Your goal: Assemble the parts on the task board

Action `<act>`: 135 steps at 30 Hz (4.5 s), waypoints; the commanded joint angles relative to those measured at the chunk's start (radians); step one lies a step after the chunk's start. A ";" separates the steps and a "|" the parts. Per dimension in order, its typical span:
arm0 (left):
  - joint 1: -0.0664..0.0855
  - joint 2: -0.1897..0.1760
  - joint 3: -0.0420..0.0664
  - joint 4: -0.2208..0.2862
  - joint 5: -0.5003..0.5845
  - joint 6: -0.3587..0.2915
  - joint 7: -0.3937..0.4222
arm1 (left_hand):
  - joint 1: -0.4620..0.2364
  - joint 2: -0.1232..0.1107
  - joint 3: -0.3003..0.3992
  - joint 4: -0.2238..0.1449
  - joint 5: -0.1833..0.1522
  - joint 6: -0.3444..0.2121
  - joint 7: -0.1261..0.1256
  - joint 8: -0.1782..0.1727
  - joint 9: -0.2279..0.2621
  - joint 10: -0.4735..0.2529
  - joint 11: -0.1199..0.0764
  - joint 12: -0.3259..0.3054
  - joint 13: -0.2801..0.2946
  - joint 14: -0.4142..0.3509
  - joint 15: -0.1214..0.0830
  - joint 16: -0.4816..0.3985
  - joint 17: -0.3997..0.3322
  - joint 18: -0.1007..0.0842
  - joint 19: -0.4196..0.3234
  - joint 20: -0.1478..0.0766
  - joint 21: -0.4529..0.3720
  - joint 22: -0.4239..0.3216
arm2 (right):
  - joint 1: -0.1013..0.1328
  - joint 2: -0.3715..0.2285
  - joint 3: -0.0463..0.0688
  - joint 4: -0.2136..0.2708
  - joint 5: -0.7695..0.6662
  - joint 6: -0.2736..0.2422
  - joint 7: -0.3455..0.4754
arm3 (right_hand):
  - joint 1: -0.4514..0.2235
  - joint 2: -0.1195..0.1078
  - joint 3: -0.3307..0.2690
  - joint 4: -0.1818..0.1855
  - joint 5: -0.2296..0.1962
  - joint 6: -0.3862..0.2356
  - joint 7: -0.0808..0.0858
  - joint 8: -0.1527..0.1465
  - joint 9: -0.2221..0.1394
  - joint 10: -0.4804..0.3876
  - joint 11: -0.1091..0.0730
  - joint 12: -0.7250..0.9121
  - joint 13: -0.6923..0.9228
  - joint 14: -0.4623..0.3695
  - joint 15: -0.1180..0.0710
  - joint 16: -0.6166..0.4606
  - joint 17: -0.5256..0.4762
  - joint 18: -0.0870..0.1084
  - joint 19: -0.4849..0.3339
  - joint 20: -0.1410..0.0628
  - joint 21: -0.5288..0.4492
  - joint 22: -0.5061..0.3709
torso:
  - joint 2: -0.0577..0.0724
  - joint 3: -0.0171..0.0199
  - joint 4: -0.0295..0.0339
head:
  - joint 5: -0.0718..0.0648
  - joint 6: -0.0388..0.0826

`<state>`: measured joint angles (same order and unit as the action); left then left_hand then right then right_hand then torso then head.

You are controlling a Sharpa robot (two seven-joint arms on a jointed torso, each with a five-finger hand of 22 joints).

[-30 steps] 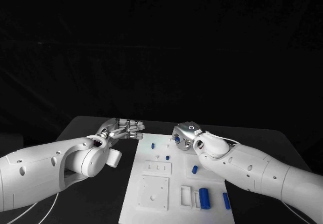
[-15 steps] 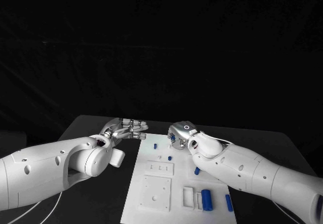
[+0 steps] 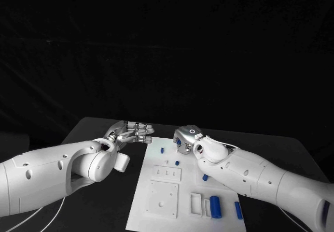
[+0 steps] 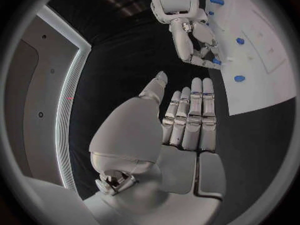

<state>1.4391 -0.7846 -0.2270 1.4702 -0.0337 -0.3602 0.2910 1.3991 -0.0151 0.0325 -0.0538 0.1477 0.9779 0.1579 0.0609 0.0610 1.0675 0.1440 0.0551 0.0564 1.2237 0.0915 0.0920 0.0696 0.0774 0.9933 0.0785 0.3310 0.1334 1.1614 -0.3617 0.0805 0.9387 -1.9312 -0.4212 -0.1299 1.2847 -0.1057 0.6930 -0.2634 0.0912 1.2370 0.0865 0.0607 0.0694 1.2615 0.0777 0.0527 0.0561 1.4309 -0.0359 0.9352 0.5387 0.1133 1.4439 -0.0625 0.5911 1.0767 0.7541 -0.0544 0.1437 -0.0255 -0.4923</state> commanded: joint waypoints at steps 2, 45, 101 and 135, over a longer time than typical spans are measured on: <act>0.005 0.002 0.001 0.005 -0.004 0.014 0.004 | -0.002 0.007 -0.004 0.000 -0.002 -0.005 0.000 0.000 0.001 -0.008 -0.001 0.005 0.002 0.001 0.009 -0.005 0.000 -0.004 -0.004 0.006 0.004 -0.001 | 0.000 0.002 0.000 -0.007 -0.022 0.018 -0.005 | -0.001 0.001 0.003 -0.002 0.004 0.006 0.003 0.003 0.000 0.037 -0.031 0.005 0.004 0.001 -0.004 0.000 -0.001 0.019 0.006 -0.001 -0.007 0.004 | 0.003 -0.0015 0.0008 | -0.001 0.000; 0.019 0.007 0.001 0.007 -0.009 0.020 -0.002 | -0.003 0.005 -0.007 0.002 -0.006 -0.005 0.000 0.000 0.001 -0.011 0.000 0.005 0.002 0.000 0.009 -0.005 0.000 -0.004 -0.004 0.007 0.007 -0.012 | 0.000 0.030 -0.012 -0.069 -0.015 0.031 0.013 | -0.002 0.002 0.000 -0.003 0.004 -0.011 0.009 0.002 -0.002 0.012 -0.023 0.005 0.003 0.002 0.004 -0.007 -0.006 0.018 0.015 0.005 -0.057 0.029 | 0.007 -0.0099 0.0007 | 0.006 -0.006; 0.026 -0.001 0.001 0.001 -0.013 0.019 -0.006 | 0.001 0.002 -0.007 0.005 -0.010 -0.004 0.000 0.000 0.001 -0.017 0.001 0.005 0.002 0.000 0.010 -0.005 0.000 -0.004 -0.004 0.007 0.010 -0.019 | 0.000 -0.059 -0.003 0.033 0.143 -0.077 0.060 | 0.020 -0.051 -0.280 0.050 -0.015 -0.189 -0.001 0.001 -0.007 -0.205 0.030 0.005 0.002 0.001 0.035 -0.023 -0.033 0.059 0.058 0.040 -0.218 -0.022 | 0.008 -0.0105 -0.0107 | 0.005 -0.004; 0.028 -0.006 -0.008 -0.030 -0.023 0.042 -0.008 | 0.006 0.004 -0.006 0.003 -0.010 -0.004 -0.001 0.001 0.001 0.010 -0.005 0.005 0.002 0.002 0.007 -0.006 0.000 -0.007 -0.006 0.004 0.013 -0.022 | 0.000 -0.310 0.101 0.135 0.384 0.225 0.037 | 0.035 -0.025 -0.588 0.145 0.157 -0.207 0.018 0.003 -0.006 0.006 -0.081 1.027 1.088 -0.004 -0.038 0.119 0.345 -0.020 0.063 -0.033 0.165 0.259 | 0.003 0.0268 -0.0638 | -0.051 0.015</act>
<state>1.4648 -0.7928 -0.2356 1.4391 -0.0486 -0.3367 0.2785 1.3991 -0.0151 0.0299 -0.0511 0.1421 0.9788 0.1588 0.0609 0.0610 1.0790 0.1374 0.0551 0.0569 1.2238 0.0985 0.0882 0.0696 0.0774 0.9897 0.0821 0.3386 0.1119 1.1621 -0.6779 0.1816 1.0813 -1.5811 -0.2345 -0.1016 1.3149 -0.1253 0.1090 -0.1236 0.2447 1.0336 0.1029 0.0606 0.0634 1.2621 -0.0039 1.0722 1.1365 1.4274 -0.0781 1.0515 0.8713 0.0838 1.4670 -0.1028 0.7521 1.3081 0.7557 -0.0292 0.0776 -0.0752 -0.4747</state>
